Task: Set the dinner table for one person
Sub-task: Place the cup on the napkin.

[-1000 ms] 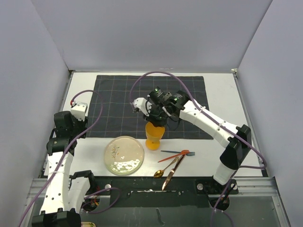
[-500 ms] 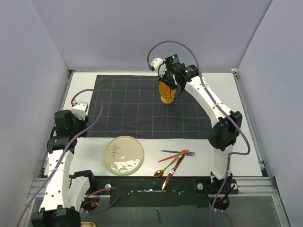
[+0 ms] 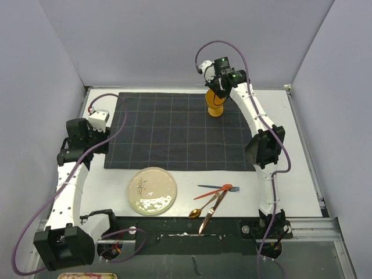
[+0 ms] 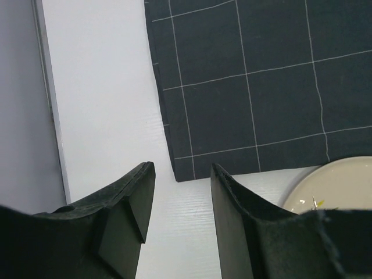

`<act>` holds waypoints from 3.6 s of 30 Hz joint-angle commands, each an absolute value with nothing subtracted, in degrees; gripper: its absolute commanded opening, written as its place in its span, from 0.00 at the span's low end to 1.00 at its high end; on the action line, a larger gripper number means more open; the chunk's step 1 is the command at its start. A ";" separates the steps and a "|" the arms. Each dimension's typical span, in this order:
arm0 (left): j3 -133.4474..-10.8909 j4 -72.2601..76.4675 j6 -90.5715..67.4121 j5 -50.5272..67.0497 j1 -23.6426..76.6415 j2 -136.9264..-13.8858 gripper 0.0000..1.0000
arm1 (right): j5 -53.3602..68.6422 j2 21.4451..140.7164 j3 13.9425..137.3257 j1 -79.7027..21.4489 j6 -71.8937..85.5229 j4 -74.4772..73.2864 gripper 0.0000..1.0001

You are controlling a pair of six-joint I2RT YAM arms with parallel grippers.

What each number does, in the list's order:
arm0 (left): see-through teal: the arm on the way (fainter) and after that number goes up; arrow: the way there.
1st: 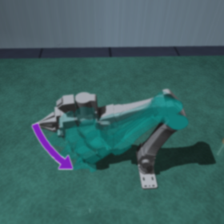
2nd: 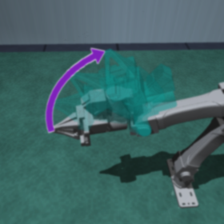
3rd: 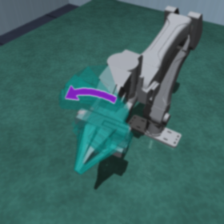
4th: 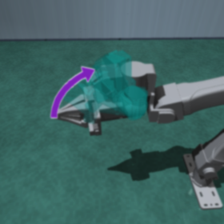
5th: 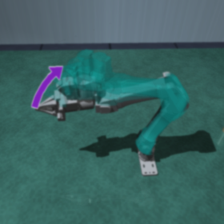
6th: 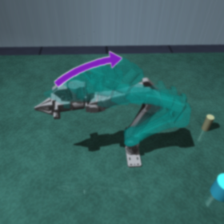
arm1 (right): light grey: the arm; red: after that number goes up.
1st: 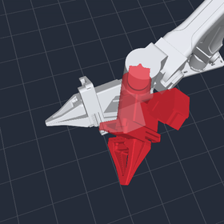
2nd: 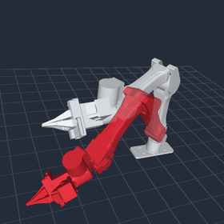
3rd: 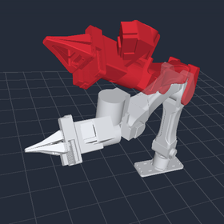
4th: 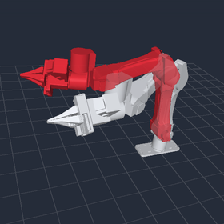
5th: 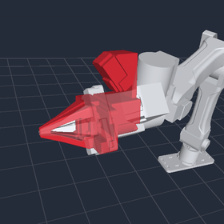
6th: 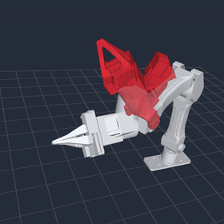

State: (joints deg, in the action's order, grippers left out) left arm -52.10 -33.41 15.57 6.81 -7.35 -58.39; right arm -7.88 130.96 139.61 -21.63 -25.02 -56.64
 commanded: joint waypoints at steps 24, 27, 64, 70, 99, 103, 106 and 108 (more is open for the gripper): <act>-55.75 -26.97 15.64 12.22 -6.44 -64.77 0.43 | 6.50 132.34 137.73 -13.14 -15.22 -58.58 0.00; -55.32 -26.73 15.60 12.03 -6.20 -64.96 0.43 | 5.98 132.71 137.81 -13.38 -15.29 -57.83 0.00; -54.32 -25.25 17.37 12.37 -5.80 -68.39 0.42 | 2.28 134.90 143.87 -14.67 -13.46 -54.11 0.00; -54.67 -25.48 17.68 12.59 -5.80 -69.42 0.42 | 2.29 135.61 143.87 -14.68 -13.51 -53.79 0.00; -55.20 -25.33 18.58 13.01 -5.27 -72.50 0.42 | 1.67 136.23 143.62 -14.68 -13.73 -52.20 0.25; -54.97 -25.21 18.63 13.12 -5.20 -72.60 0.42 | 1.37 135.56 143.52 -14.68 -13.54 -51.46 0.26; -54.76 -24.99 18.54 13.14 -5.25 -72.52 0.42 | 1.31 135.11 143.50 -14.68 -13.54 -51.09 0.27; -54.76 -24.88 18.44 13.15 -5.22 -72.42 0.42 | 1.59 134.67 143.43 -14.68 -13.49 -50.79 0.28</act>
State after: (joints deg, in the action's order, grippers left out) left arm -52.88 -28.40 18.24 11.68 -5.54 -72.18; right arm 2.02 136.62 141.82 -14.35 -14.28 -53.84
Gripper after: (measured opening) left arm 0.422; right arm 0.273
